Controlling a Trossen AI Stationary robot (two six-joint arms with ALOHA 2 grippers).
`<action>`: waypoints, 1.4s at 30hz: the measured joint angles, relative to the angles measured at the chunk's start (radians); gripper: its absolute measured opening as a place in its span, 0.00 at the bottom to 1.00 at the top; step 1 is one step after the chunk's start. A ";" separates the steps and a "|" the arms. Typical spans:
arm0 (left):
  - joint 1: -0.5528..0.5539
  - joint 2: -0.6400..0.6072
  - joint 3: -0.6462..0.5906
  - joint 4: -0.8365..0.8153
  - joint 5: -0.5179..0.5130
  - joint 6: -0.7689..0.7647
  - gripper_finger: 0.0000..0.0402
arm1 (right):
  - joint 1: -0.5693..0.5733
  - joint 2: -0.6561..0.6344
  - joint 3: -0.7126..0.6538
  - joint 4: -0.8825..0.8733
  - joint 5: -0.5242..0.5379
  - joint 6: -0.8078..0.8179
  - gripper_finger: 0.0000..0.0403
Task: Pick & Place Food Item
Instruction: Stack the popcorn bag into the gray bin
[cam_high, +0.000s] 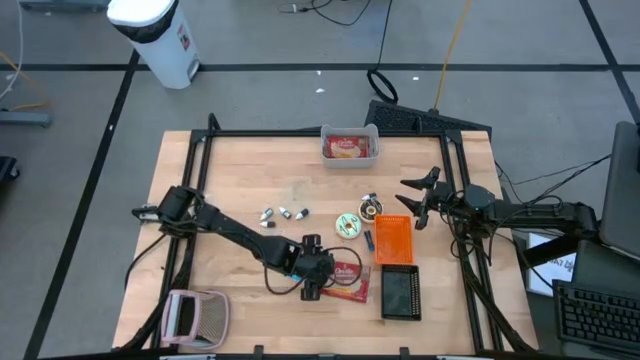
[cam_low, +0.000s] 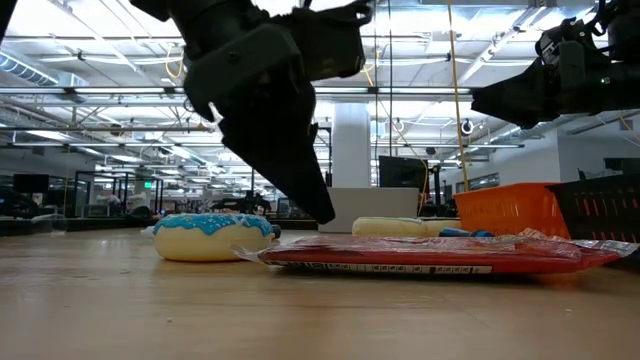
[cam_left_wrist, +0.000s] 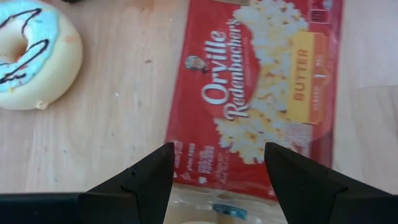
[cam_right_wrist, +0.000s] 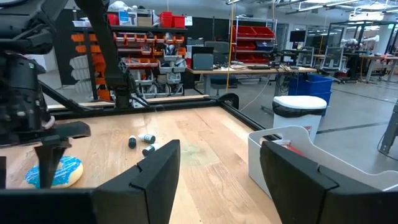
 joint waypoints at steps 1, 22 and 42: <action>-0.007 0.000 0.000 0.000 -0.010 0.000 0.62 | 0.000 0.000 0.000 0.000 0.000 0.000 0.52; -0.029 0.071 0.002 0.063 -0.029 0.015 0.62 | 0.000 0.000 0.000 0.000 0.000 0.000 0.52; -0.027 0.095 0.002 0.062 0.006 -0.015 0.17 | 0.000 0.001 0.000 0.000 0.000 0.000 0.52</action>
